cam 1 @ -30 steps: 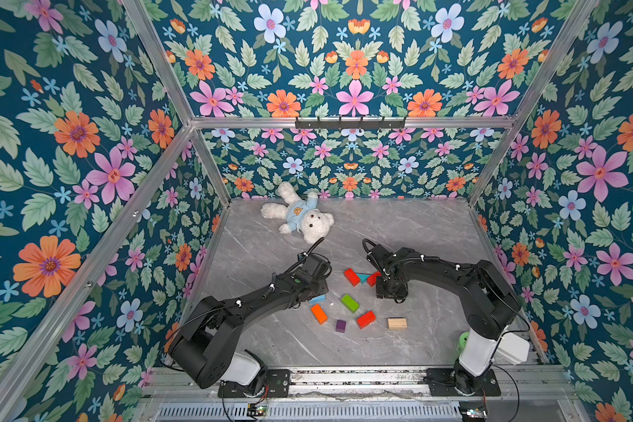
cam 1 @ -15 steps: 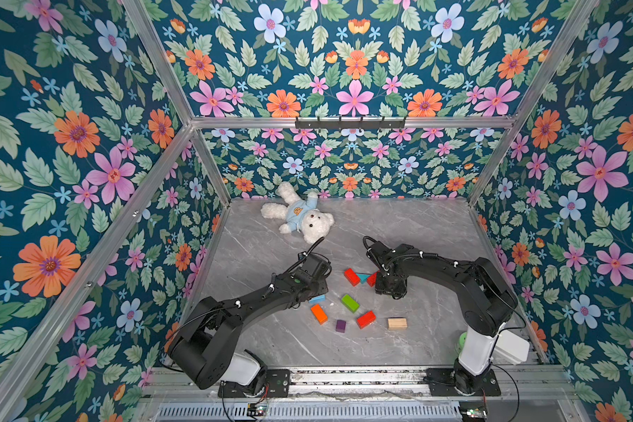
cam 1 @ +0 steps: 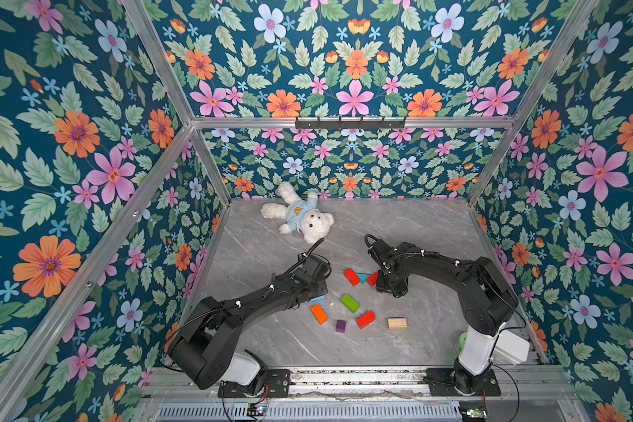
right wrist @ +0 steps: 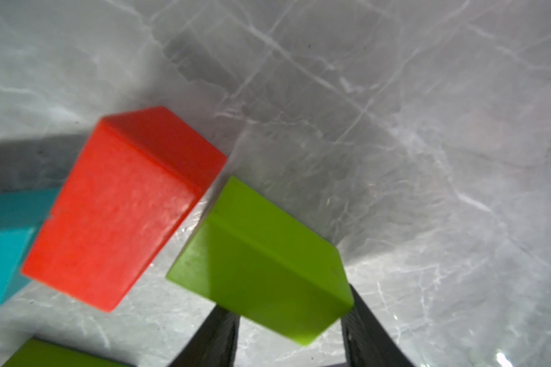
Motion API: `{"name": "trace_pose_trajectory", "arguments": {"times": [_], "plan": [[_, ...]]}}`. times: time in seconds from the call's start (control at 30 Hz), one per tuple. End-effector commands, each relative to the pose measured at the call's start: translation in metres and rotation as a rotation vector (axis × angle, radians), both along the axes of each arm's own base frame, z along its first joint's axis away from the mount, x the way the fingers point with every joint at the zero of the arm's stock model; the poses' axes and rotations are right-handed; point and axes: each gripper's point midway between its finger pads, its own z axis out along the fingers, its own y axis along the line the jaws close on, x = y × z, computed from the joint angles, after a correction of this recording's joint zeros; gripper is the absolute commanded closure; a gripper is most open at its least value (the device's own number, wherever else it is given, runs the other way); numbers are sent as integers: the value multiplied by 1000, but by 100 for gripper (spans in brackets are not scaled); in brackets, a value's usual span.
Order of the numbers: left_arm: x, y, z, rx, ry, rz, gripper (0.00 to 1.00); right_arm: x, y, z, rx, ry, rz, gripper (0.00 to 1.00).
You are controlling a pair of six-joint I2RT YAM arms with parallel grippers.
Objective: Assemble a heart with building blocks
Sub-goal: Assemble the building block at the center of the board, then pick up the building block from the center of the board.
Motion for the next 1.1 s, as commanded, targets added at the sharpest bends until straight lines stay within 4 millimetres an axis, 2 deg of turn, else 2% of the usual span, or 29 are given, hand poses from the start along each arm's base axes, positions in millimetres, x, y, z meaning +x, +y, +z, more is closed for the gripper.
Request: {"name": "trace_pose_trajectory", "arguments": {"times": [0.0, 0.23, 0.5, 0.67, 0.87, 0.97, 1.07], "plan": [[2, 3, 2, 16, -13, 3, 57, -1, -1, 3, -2, -4, 9, 46], [2, 2, 4, 11, -14, 4, 57, 0, 3, 5, 11, -13, 19, 46], [-3, 8, 0, 44, 2, -6, 46, -6, -2, 6, 3, -13, 20, 45], [-11, 16, -2, 74, 21, -15, 41, -15, -7, 22, -18, -39, 42, 36], [-21, 23, -14, 109, 51, -38, 37, -28, -24, 60, -20, -130, 53, 31], [-17, 24, -15, 150, 37, -77, 34, -31, -32, 72, -28, -160, 56, 28], [-4, 23, -7, 211, -2, -130, 33, -34, -33, 75, -14, -163, 55, 28]]}}
